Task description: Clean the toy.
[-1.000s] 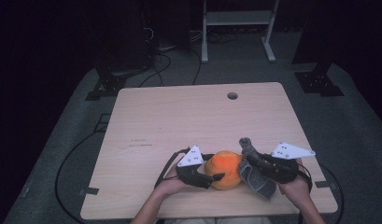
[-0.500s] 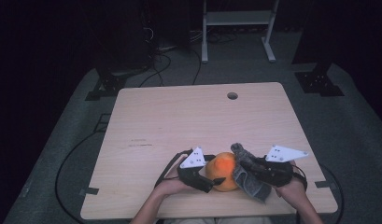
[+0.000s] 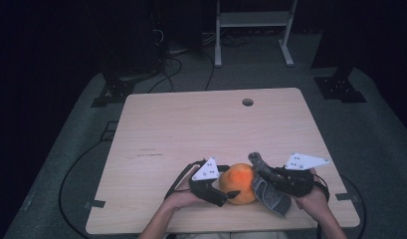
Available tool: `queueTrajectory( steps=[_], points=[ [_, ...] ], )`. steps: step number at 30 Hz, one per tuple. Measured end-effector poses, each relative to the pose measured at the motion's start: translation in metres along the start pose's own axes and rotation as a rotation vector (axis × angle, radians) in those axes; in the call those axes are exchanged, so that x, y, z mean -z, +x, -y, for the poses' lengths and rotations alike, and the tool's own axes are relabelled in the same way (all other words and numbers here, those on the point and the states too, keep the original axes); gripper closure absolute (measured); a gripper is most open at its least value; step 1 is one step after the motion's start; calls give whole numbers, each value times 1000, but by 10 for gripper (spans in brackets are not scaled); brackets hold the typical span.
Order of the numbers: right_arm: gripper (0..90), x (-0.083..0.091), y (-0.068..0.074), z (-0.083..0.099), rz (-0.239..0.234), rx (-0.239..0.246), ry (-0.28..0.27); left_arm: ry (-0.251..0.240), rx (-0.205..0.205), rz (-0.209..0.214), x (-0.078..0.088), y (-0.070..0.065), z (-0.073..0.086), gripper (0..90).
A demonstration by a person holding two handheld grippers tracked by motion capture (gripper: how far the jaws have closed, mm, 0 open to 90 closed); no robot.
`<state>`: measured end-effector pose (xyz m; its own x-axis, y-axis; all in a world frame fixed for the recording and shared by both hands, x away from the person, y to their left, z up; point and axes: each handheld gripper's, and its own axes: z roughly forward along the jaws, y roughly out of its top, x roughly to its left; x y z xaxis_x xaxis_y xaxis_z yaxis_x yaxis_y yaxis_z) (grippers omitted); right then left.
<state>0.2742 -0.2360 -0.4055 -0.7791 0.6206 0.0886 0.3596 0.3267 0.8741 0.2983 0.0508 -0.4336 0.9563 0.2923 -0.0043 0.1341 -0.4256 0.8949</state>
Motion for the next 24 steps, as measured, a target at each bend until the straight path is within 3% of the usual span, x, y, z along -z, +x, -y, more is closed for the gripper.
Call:
queueTrajectory(
  steps=[6, 10, 12, 14, 17, 19, 22, 24],
  points=[
    [736, 6, -3, -2, 18, -6, 7, -16, -16, -6, -6, -5, 2, 260],
    [736, 7, 14, -16, -24, 48, -29, -16, -37, 23, -9, -10, 3, 289],
    [736, 5, 23, -22, -42, 79, -25, -2, -59, 23, -8, -12, 2, 293],
    [736, 2, 25, -22, -40, 96, -13, -4, -55, 27, -7, -12, 3, 297],
    [736, 0, 13, -12, -36, 66, -11, -7, -49, 34, -8, -10, 5, 306],
    [736, 2, 3, -4, -39, 20, -6, -7, -53, 35, -9, -12, 4, 306],
    [736, 8, -7, 3, 32, 9, 37, -6, -60, 38, -10, -13, 4, 306],
    [738, 14, -10, 2, 32, -16, 22, -5, -62, 45, -10, -12, 4, 304]
  ],
)
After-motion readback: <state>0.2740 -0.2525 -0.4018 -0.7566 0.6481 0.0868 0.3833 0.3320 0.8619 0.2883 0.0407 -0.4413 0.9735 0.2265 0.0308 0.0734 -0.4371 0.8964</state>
